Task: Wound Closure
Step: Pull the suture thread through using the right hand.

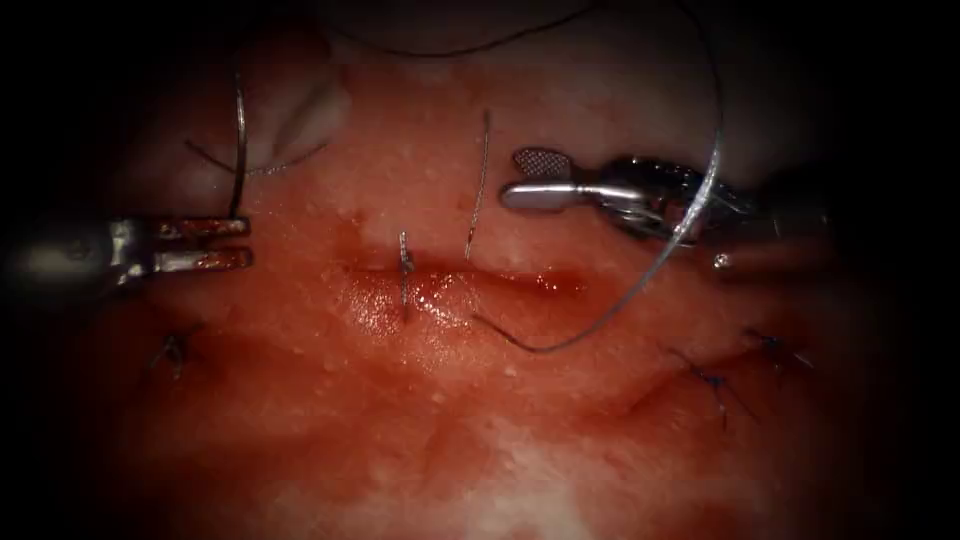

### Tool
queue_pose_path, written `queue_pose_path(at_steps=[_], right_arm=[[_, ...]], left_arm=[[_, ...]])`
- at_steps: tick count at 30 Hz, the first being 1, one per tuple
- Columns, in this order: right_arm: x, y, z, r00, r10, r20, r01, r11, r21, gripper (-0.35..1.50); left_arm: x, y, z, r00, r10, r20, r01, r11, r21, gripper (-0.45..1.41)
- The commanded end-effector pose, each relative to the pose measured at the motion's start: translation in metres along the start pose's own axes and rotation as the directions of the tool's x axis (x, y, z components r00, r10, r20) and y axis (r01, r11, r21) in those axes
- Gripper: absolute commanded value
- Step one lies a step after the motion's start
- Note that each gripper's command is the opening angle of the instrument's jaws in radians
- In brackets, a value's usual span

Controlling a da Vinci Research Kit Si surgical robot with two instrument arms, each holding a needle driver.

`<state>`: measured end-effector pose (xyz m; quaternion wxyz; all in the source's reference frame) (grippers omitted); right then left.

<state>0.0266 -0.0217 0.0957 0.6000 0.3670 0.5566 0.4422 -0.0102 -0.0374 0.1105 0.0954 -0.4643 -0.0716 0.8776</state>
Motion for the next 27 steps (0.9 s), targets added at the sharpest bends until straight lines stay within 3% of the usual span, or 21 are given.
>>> queue_pose_path(at_steps=[1,8,22,25,26,27], right_arm=[[-0.0002,-0.0004,0.0010,1.000,0.009,-0.009,-0.009,1.000,0.029,1.03],[0.0006,-0.0019,0.0012,0.999,0.031,-0.020,-0.028,0.993,0.118,1.03],[-0.0001,-0.0018,0.0033,1.000,0.025,-0.017,-0.023,0.995,0.098,1.01],[-0.0001,-0.0020,0.0035,1.000,0.025,-0.017,-0.024,0.995,0.098,0.98],[-0.0001,-0.0022,0.0034,1.000,0.027,-0.016,-0.025,0.995,0.099,0.81],[-0.0001,-0.0022,0.0034,1.000,0.027,-0.016,-0.025,0.995,0.099,0.81]], left_arm=[[-0.0002,0.0000,0.0007,1.000,0.001,-0.002,-0.001,1.000,-0.001,-0.45],[-0.0005,0.0000,0.0008,1.000,0.003,-0.002,-0.003,1.000,-0.001,-0.45],[-0.0005,0.0000,0.0008,1.000,0.004,-0.002,-0.004,1.000,-0.001,-0.45],[-0.0005,0.0000,0.0008,1.000,0.004,-0.002,-0.004,1.000,-0.001,-0.45],[-0.0005,0.0000,0.0008,1.000,0.004,-0.002,-0.004,1.000,-0.001,-0.45],[-0.0005,0.0000,0.0008,1.000,0.004,-0.002,-0.004,1.000,-0.001,-0.45]])
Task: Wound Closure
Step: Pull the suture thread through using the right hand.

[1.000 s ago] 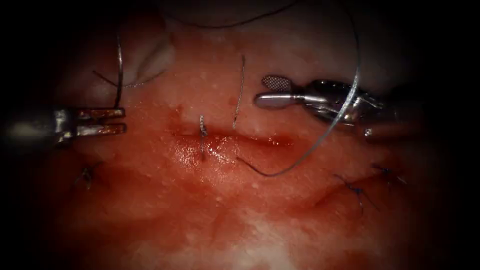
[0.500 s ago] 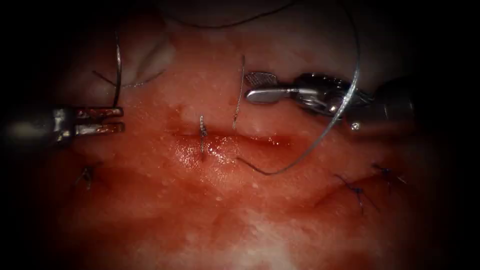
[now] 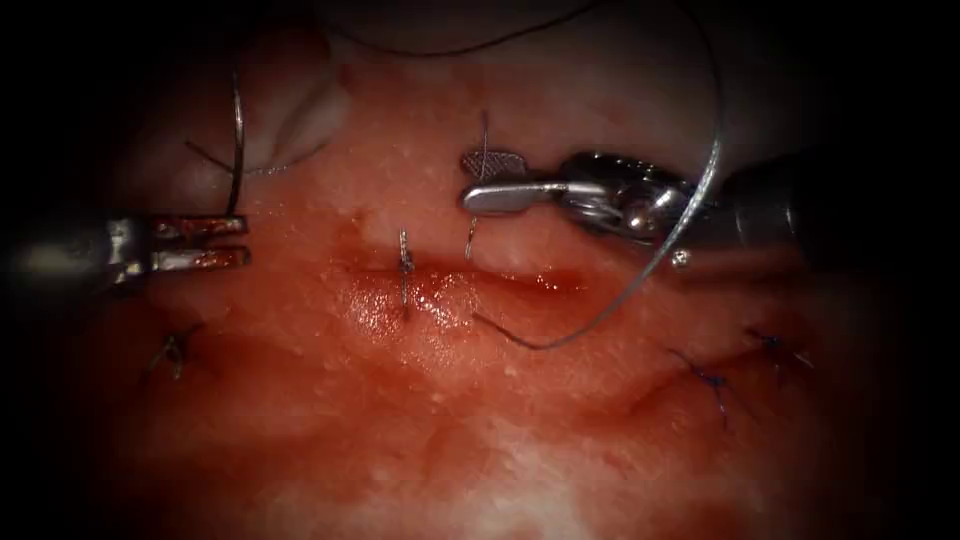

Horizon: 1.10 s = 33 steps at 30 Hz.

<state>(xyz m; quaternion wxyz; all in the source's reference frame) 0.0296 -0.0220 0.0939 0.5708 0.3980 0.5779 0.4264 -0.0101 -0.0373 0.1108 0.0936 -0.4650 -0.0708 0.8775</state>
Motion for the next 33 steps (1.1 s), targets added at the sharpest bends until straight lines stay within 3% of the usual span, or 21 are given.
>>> queue_pose_path(at_steps=[1,2,10,12,22,24,26,27,28,31,33], right_arm=[[-0.0004,-0.0002,0.0004,1.000,0.002,0.001,-0.002,1.000,0.004,0.05],[-0.0003,-0.0004,0.0003,1.000,0.004,0.003,-0.004,1.000,0.007,-0.35],[0.0030,-0.0032,-0.0003,0.984,-0.175,-0.024,0.175,0.985,-0.013,-0.35],[0.0039,-0.0047,-0.0004,0.959,-0.281,-0.033,0.281,0.960,-0.006,-0.35],[0.0052,-0.0058,-0.0005,0.947,-0.317,-0.053,0.317,0.948,-0.001,-0.35],[0.0049,-0.0058,-0.0003,0.947,-0.318,-0.049,0.319,0.948,0.014,-0.35],[0.0047,-0.0060,-0.0003,0.947,-0.319,-0.048,0.320,0.947,0.016,0.36],[0.0047,-0.0060,-0.0003,0.947,-0.319,-0.048,0.320,0.947,0.016,0.36],[0.0044,-0.0063,-0.0004,0.947,-0.319,-0.048,0.319,0.948,0.006,0.99],[0.0039,-0.0069,-0.0007,0.947,-0.318,-0.038,0.319,0.948,0.005,1.26],[0.0037,-0.0071,-0.0009,0.947,-0.318,-0.037,0.319,0.948,0.008,1.30]], left_arm=[[-0.0002,0.0001,0.0008,1.000,0.000,-0.001,0.000,1.000,0.000,-0.45],[-0.0002,0.0001,0.0008,1.000,0.000,-0.001,0.000,1.000,0.000,-0.45],[-0.0003,0.0001,0.0008,1.000,0.000,0.002,0.000,1.000,-0.002,-0.45],[-0.0003,0.0001,0.0008,1.000,0.001,0.002,-0.001,1.000,-0.001,-0.45],[0.0000,-0.0002,0.0009,1.000,-0.002,0.003,0.002,1.000,0.001,-0.45],[0.0008,-0.0007,0.0012,1.000,0.004,0.010,-0.005,0.999,0.035,-0.45],[0.0015,-0.0009,0.0015,1.000,0.012,-0.005,-0.011,0.998,0.060,-0.45],[0.0015,-0.0009,0.0015,1.000,0.012,-0.005,-0.011,0.998,0.060,-0.45],[0.0024,-0.0010,0.0020,0.999,0.035,-0.027,-0.033,0.996,0.085,-0.45],[0.0044,-0.0008,0.0026,0.996,0.078,-0.050,-0.071,0.990,0.120,-0.45],[0.0050,-0.0007,0.0026,0.994,0.089,-0.057,-0.081,0.988,0.129,-0.45]])
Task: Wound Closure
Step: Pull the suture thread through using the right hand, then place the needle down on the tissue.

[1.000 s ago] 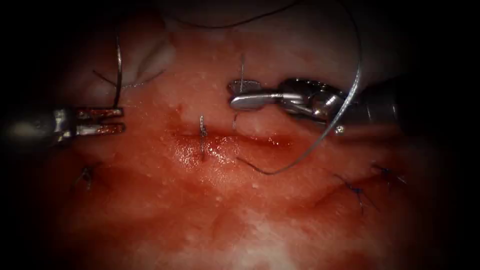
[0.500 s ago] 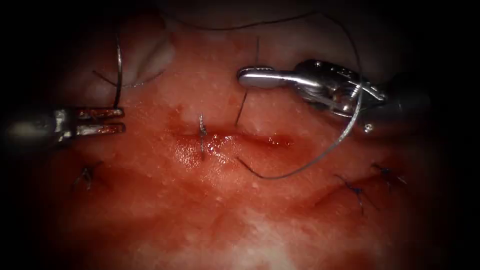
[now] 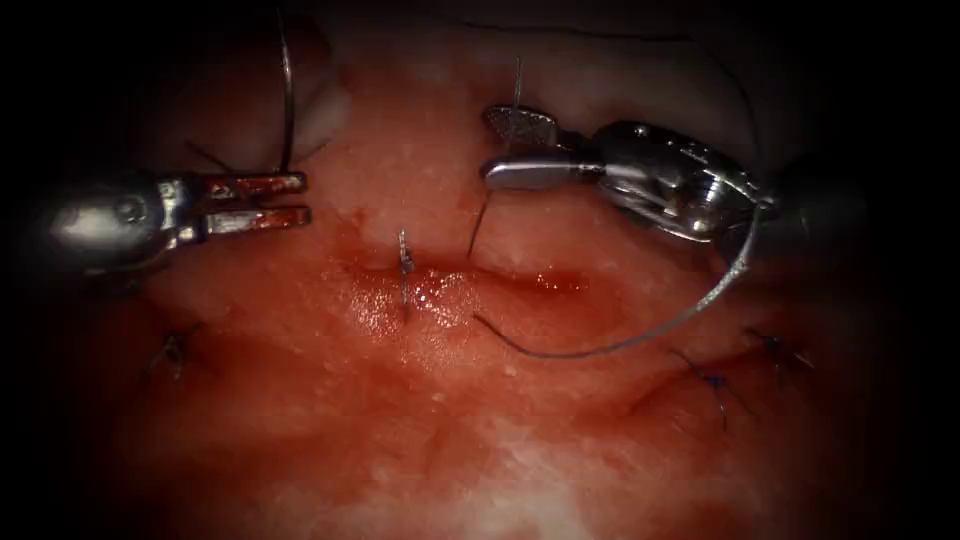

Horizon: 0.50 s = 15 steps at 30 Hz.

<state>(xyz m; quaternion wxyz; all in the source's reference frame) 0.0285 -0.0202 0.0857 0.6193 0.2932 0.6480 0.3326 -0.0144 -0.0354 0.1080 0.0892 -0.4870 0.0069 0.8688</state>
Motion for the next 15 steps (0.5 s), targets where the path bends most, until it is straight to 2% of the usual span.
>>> queue_pose_path(at_steps=[1,4,6,8,9,10,15], right_arm=[[-0.0007,-0.0004,0.0001,1.000,0.003,0.004,-0.003,1.000,0.007,1.31],[-0.0009,-0.0010,-0.0011,1.000,0.003,0.008,-0.003,1.000,0.019,1.35],[-0.0009,-0.0011,-0.0015,1.000,0.003,0.010,-0.003,1.000,0.022,1.36],[-0.0010,-0.0014,-0.0028,1.000,0.003,0.014,-0.003,1.000,0.031,1.38],[-0.0013,-0.0017,-0.0045,1.000,0.001,0.022,-0.002,1.000,0.029,1.35],[-0.0013,-0.0017,-0.0045,1.000,0.001,0.022,-0.002,1.000,0.029,1.35],[-0.0014,-0.0019,-0.0100,0.994,-0.028,0.109,0.037,0.996,-0.081,1.33]], left_arm=[[0.0007,0.0002,0.0006,1.000,0.012,-0.011,-0.012,1.000,0.012,-0.45],[0.0033,0.0008,0.0008,0.998,0.040,-0.039,-0.039,0.999,0.025,-0.45],[0.0040,0.0010,0.0009,0.998,0.041,-0.048,-0.040,0.999,0.020,-0.45],[0.0054,0.0016,0.0014,0.996,0.056,-0.066,-0.055,0.998,0.014,-0.45],[0.0068,0.0025,0.0024,0.994,0.057,-0.088,-0.056,0.998,0.005,-0.45],[0.0068,0.0025,0.0024,0.994,0.057,-0.088,-0.056,0.998,0.005,-0.45],[0.0086,0.0048,0.0066,0.989,0.076,-0.130,-0.078,0.997,-0.011,-0.45]])
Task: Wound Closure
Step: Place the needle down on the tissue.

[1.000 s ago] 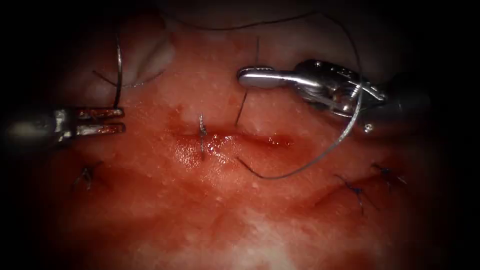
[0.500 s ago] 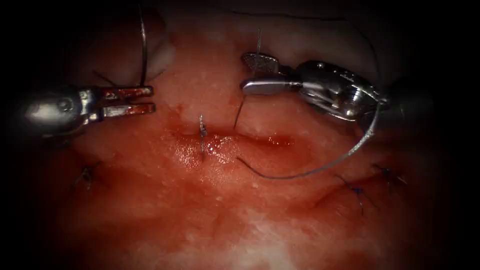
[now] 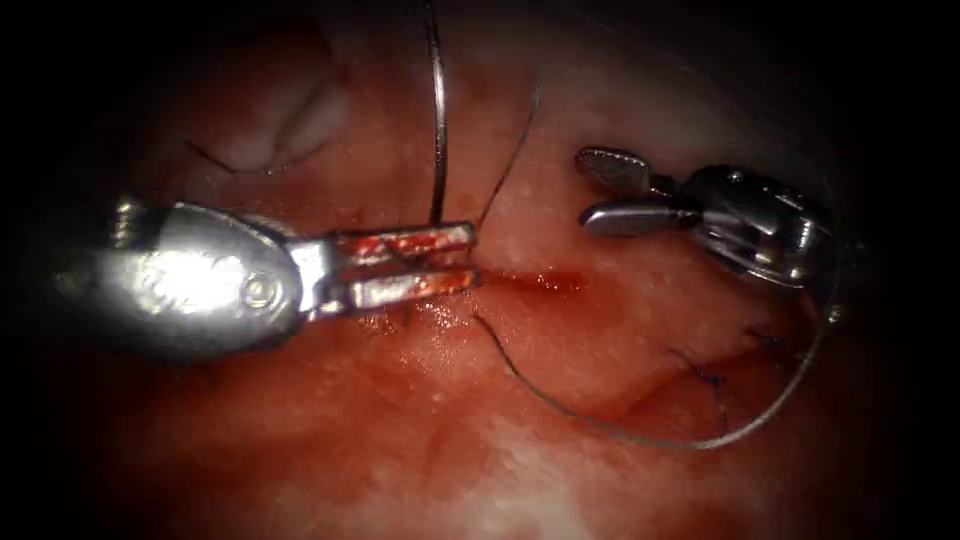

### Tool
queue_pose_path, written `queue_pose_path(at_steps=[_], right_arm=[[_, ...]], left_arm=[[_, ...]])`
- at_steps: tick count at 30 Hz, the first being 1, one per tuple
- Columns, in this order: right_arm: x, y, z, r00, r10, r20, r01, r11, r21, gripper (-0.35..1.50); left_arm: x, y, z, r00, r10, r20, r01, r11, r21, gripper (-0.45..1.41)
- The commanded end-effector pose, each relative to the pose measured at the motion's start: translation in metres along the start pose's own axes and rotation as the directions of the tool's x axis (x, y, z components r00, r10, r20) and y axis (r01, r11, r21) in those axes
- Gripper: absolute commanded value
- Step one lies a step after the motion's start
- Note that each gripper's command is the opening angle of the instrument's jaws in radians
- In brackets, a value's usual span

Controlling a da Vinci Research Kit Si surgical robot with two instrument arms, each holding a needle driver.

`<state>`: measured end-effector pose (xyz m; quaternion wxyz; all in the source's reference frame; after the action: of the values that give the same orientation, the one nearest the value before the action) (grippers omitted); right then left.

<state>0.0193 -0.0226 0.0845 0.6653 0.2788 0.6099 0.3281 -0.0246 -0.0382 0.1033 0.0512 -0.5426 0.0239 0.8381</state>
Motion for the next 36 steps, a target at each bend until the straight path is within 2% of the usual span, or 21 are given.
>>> queue_pose_path(at_steps=[1,2,6,9,12,16,18,23,24,25,26,27,28,29,30,32,34,36], right_arm=[[-0.0008,0.0004,-0.0007,1.000,0.001,0.009,0.000,1.000,-0.018,1.33],[-0.0009,0.0006,-0.0040,0.999,-0.022,0.028,0.024,0.998,-0.061,1.33],[-0.0008,0.0009,-0.0063,0.998,-0.047,0.042,0.051,0.994,-0.093,1.33],[-0.0003,0.0018,-0.0091,0.997,-0.057,0.046,0.063,0.989,-0.133,1.33],[-0.0001,0.0023,-0.0097,0.997,-0.062,0.045,0.068,0.987,-0.148,1.33],[0.0000,0.0035,-0.0103,0.997,-0.074,0.036,0.080,0.973,-0.218,1.33],[0.0000,0.0035,-0.0101,0.997,-0.072,0.035,0.078,0.972,-0.222,1.33],[0.0000,0.0033,-0.0100,0.997,-0.072,0.035,0.078,0.972,-0.223,1.33],[0.0000,0.0033,-0.0097,0.997,-0.072,0.034,0.078,0.971,-0.226,1.33],[-0.0001,0.0033,-0.0096,0.997,-0.072,0.034,0.078,0.971,-0.224,1.33],[-0.0001,0.0033,-0.0094,0.997,-0.072,0.034,0.077,0.972,-0.223,1.33],[-0.0001,0.0032,-0.0089,0.997,-0.071,0.034,0.077,0.972,-0.221,1.33],[-0.0002,0.0032,-0.0086,0.997,-0.072,0.034,0.077,0.973,-0.217,1.33],[-0.0002,0.0032,-0.0086,0.997,-0.072,0.034,0.077,0.973,-0.217,1.33],[-0.0006,0.0031,-0.0077,0.997,-0.074,0.037,0.080,0.975,-0.207,1.33],[-0.0009,0.0030,-0.0071,0.996,-0.076,0.038,0.082,0.977,-0.199,1.33],[-0.0013,0.0028,-0.0064,0.996,-0.076,0.047,0.084,0.979,-0.187,1.33],[-0.0014,0.0027,-0.0064,0.996,-0.076,0.048,0.084,0.979,-0.186,1.33]], left_arm=[[-0.0003,0.0001,0.0007,1.000,0.001,0.000,-0.001,1.000,0.001,-0.45],[-0.0014,0.0007,0.0033,1.000,0.019,-0.001,-0.019,1.000,0.003,-0.45],[-0.0032,0.0009,0.0054,0.999,0.039,0.020,-0.039,0.999,-0.012,-0.45],[-0.0068,0.0011,0.0081,0.998,0.024,0.056,-0.023,1.000,-0.021,-0.45],[-0.0080,0.0010,0.0091,0.998,0.022,0.066,-0.021,1.000,-0.021,-0.45],[-0.0111,-0.0010,0.0133,0.996,0.024,0.087,-0.024,1.000,-0.007,-0.45],[-0.0122,-0.0028,0.0155,0.995,0.027,0.094,-0.027,1.000,0.002,-0.45],[-0.0145,-0.0041,0.0168,0.989,0.026,0.146,-0.025,1.000,-0.009,-0.45],[-0.0159,-0.0046,0.0169,0.983,0.009,0.185,-0.007,1.000,-0.012,-0.45],[-0.0166,-0.0047,0.0170,0.980,-0.021,0.197,0.024,1.000,-0.012,-0.15],[-0.0174,-0.0049,0.0171,0.971,-0.096,0.219,0.099,0.995,-0.004,0.37],[-0.0182,-0.0052,0.0171,0.940,-0.234,0.247,0.232,0.972,0.041,0.99],[-0.0184,-0.0055,0.0172,0.928,-0.269,0.258,0.258,0.963,0.078,1.16],[-0.0184,-0.0055,0.0172,0.928,-0.269,0.258,0.258,0.963,0.078,1.16],[-0.0179,-0.0060,0.0168,0.922,-0.286,0.260,0.265,0.958,0.110,1.25],[-0.0168,-0.0062,0.0163,0.922,-0.310,0.232,0.294,0.950,0.102,1.25],[-0.0138,-0.0064,0.0152,0.919,-0.347,0.185,0.337,0.938,0.084,1.25],[-0.0115,-0.0062,0.0138,0.915,-0.363,0.177,0.357,0.932,0.070,1.25]])
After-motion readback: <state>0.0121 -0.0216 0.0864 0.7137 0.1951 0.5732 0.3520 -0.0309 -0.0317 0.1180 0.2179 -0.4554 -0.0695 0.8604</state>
